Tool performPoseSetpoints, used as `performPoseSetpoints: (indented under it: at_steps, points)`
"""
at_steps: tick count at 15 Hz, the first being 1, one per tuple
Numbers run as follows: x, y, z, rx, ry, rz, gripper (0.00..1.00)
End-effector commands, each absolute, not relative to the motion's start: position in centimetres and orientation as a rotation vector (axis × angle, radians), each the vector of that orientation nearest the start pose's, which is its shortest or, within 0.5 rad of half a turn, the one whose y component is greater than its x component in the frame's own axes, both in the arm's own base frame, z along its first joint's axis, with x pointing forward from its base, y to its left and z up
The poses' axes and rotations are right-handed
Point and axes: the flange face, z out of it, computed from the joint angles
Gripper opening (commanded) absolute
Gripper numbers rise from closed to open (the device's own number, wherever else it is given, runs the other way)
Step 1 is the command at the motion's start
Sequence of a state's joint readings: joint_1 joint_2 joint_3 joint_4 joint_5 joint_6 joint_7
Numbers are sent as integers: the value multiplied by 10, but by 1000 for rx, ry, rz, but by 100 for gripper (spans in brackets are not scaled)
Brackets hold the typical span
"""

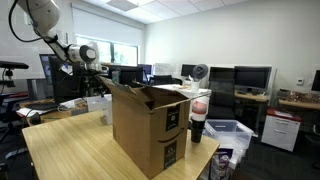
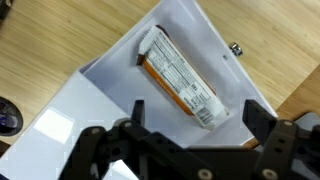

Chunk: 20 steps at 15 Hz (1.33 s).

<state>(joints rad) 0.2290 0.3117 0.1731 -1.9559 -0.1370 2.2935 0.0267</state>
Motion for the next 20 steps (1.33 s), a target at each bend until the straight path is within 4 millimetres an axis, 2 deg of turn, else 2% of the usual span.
performPoseSetpoints:
  at_steps: [1,20]
  points:
    - [565,231,314,-3108,-695,-48,100]
    - [566,230,297,-3071,-745,-70,100]
